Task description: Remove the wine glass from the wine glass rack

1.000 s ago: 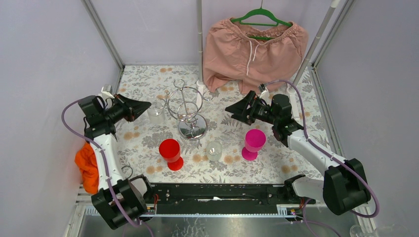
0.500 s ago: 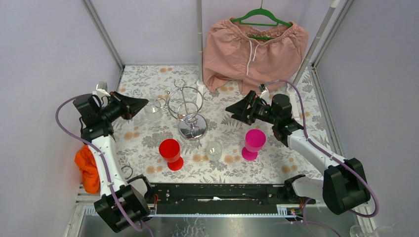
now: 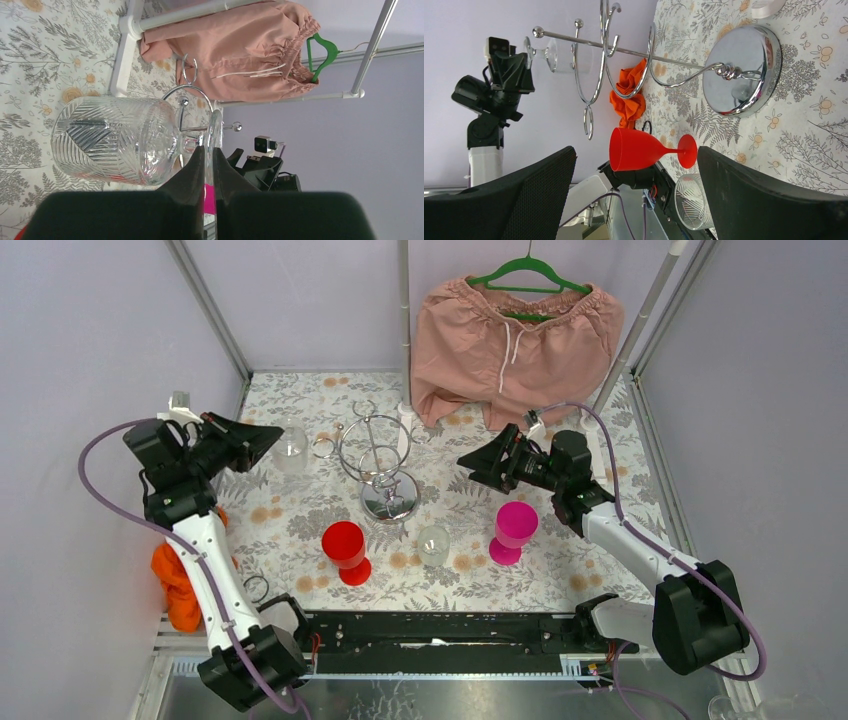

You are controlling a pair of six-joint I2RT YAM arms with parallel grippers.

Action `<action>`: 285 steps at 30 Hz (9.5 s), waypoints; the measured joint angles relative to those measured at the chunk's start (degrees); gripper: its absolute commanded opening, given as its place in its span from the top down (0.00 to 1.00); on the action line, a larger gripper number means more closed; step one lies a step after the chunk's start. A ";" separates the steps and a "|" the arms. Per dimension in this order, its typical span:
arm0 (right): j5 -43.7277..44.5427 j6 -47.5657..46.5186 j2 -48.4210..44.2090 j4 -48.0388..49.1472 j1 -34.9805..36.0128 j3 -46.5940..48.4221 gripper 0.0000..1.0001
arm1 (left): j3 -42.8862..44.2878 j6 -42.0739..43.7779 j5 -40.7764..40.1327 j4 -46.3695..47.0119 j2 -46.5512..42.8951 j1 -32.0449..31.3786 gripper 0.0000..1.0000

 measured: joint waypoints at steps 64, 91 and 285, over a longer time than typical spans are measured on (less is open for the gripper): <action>-11.50 40.26 13.03 50.97 -29.86 -8.85 0.03 | 16.35 -43.71 -18.43 83.49 42.07 -60.11 1.00; -11.89 49.46 10.56 62.42 -28.63 2.19 0.10 | 11.96 -59.25 -18.38 108.00 47.08 -61.66 1.00; 44.87 -49.83 38.25 -73.26 13.33 69.66 1.00 | 7.78 16.11 -53.44 -8.92 -0.94 -39.78 0.37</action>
